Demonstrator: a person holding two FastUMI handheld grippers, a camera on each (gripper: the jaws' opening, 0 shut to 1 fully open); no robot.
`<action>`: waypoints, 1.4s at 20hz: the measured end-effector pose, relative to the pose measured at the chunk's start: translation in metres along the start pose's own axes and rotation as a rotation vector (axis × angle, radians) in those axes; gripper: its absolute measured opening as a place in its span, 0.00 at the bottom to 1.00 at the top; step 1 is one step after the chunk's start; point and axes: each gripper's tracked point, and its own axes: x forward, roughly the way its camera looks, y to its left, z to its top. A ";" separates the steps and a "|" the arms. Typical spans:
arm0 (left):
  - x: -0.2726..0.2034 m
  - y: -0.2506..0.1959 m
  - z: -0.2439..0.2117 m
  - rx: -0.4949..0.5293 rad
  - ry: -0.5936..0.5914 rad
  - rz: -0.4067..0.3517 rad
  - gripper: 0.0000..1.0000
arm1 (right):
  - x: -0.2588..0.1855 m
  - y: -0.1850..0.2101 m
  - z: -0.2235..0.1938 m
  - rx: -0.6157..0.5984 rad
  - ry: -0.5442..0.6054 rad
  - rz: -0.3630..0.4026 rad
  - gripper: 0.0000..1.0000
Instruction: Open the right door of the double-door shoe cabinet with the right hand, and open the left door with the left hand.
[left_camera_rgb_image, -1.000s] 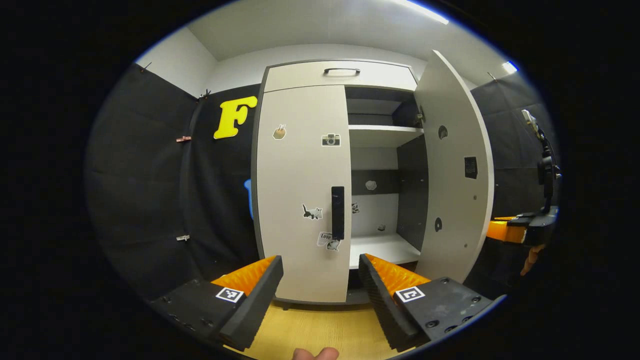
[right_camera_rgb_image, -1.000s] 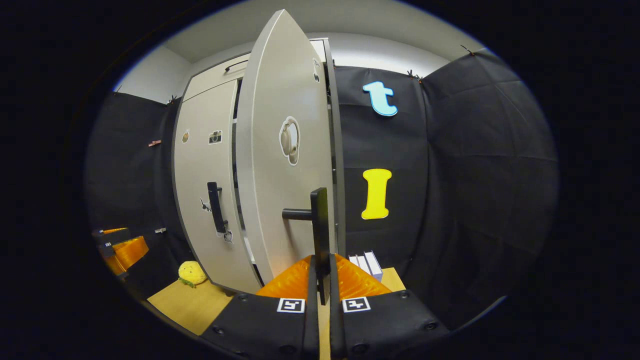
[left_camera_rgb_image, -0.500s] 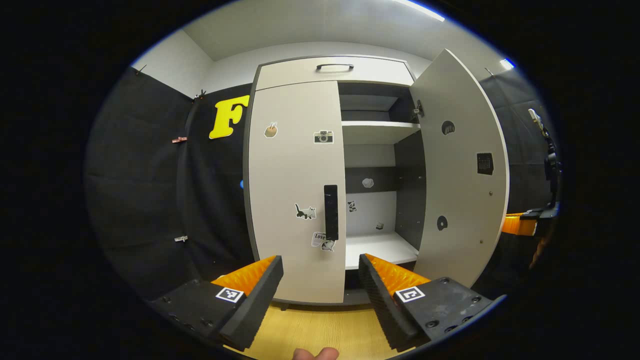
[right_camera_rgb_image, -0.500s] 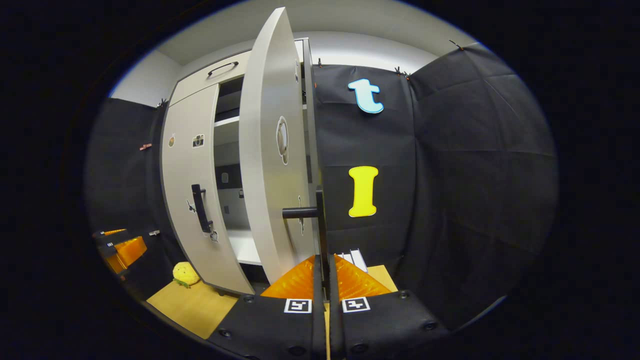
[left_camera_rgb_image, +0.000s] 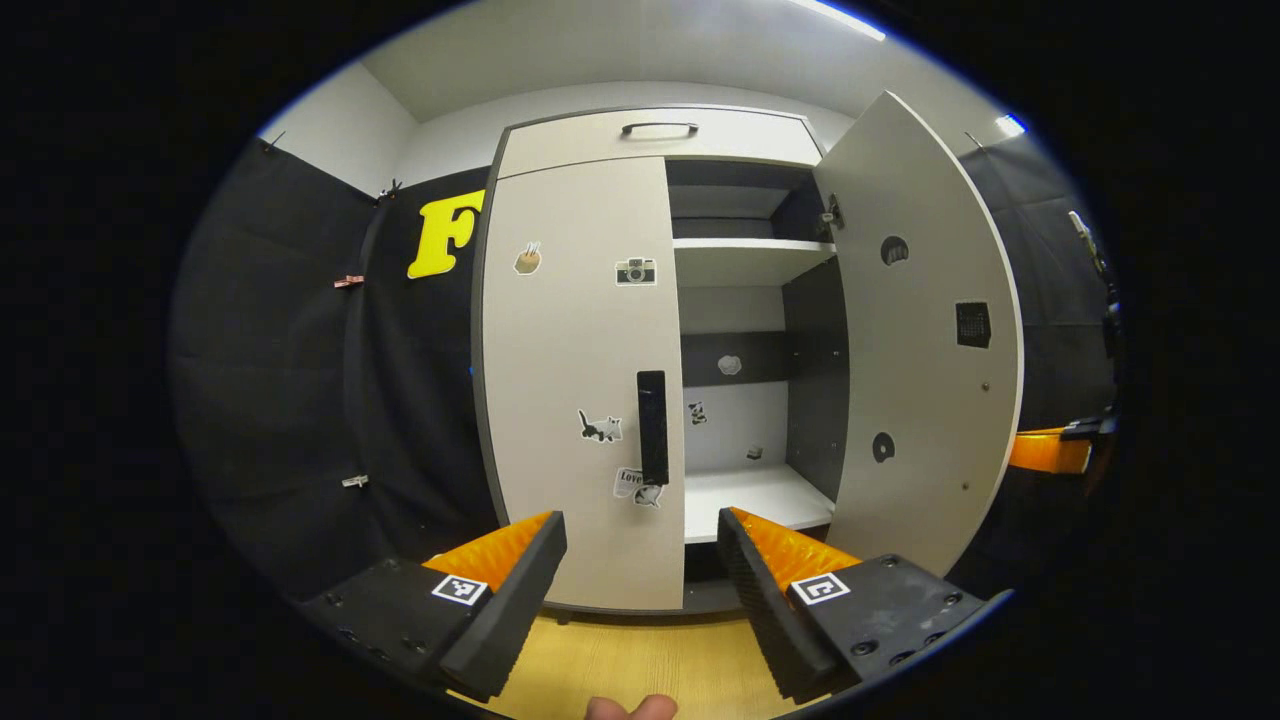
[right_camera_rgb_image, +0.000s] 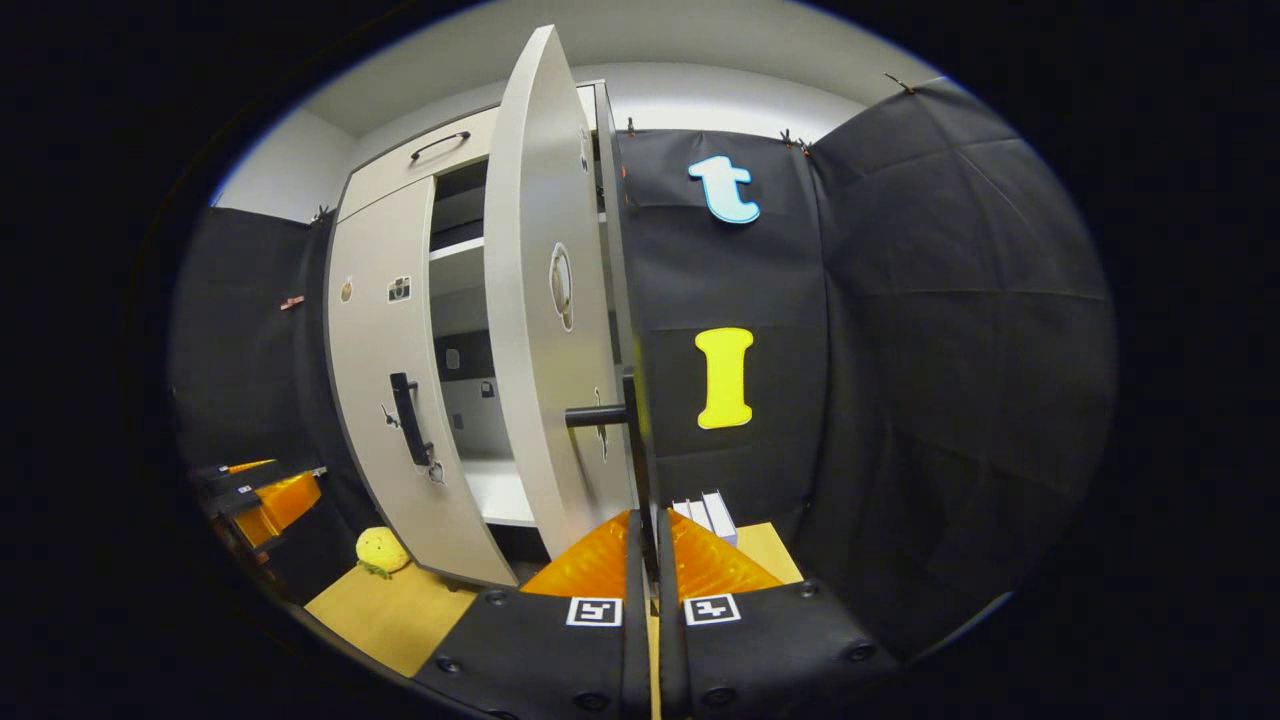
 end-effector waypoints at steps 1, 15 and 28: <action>0.006 -0.001 0.001 0.001 0.002 -0.003 0.94 | -0.003 -0.001 0.001 -0.001 -0.007 -0.001 0.08; 0.120 -0.004 0.016 0.018 -0.020 -0.002 0.94 | -0.040 -0.031 0.003 -0.032 -0.039 -0.067 0.98; 0.208 -0.005 0.016 0.019 -0.023 -0.026 0.63 | -0.041 -0.065 0.000 -0.028 -0.019 -0.115 0.98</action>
